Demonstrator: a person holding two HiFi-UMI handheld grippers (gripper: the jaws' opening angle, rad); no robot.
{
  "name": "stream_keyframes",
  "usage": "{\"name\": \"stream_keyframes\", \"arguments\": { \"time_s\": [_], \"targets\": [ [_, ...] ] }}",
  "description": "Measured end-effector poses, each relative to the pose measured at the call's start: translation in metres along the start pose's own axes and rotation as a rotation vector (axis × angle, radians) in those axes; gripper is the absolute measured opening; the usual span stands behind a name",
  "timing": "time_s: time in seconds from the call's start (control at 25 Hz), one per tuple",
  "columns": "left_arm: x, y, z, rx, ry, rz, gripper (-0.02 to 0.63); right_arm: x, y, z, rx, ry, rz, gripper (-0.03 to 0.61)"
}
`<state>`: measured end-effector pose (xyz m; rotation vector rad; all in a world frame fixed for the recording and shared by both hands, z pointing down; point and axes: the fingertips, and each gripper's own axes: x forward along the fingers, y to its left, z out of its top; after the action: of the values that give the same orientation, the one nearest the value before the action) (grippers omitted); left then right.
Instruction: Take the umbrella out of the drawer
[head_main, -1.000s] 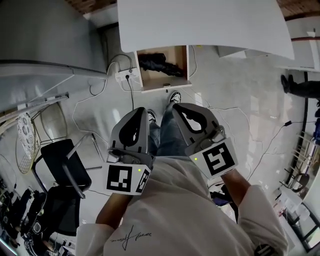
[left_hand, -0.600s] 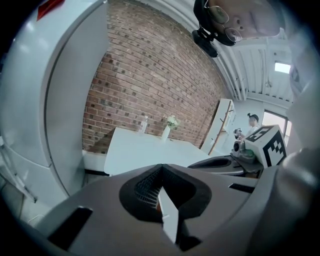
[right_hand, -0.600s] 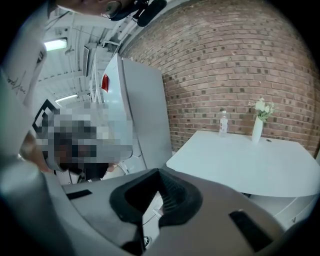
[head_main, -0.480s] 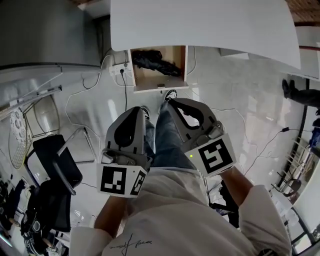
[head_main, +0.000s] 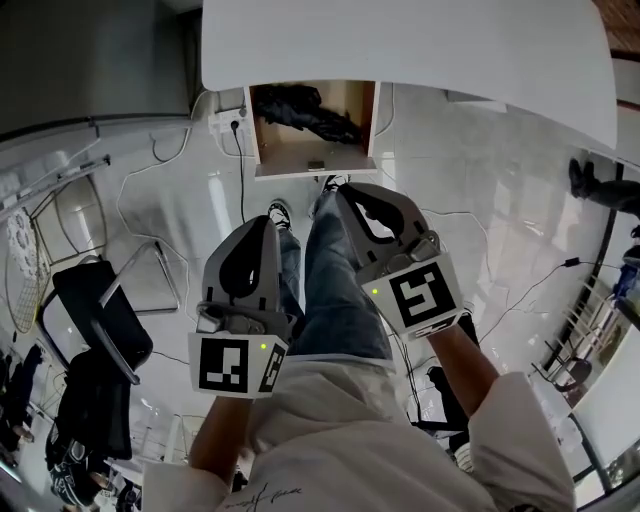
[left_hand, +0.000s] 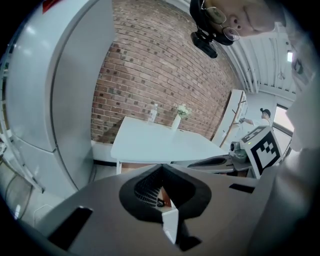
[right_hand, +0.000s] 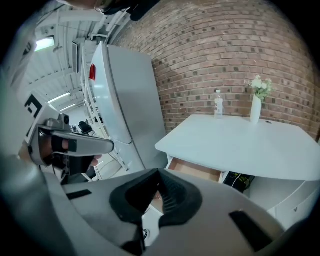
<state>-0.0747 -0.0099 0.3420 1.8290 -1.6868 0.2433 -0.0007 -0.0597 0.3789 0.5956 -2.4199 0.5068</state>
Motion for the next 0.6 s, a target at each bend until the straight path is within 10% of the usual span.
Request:
{"name": "stream_keyframes", "arguments": {
  "time_s": [0.6],
  "targets": [
    [0.027, 0.01, -0.042, -0.047, 0.054, -0.004, 0.012, 0.072, -0.034, -0.07, -0.045, 0.11, -0.015, 0.044]
  ]
}}
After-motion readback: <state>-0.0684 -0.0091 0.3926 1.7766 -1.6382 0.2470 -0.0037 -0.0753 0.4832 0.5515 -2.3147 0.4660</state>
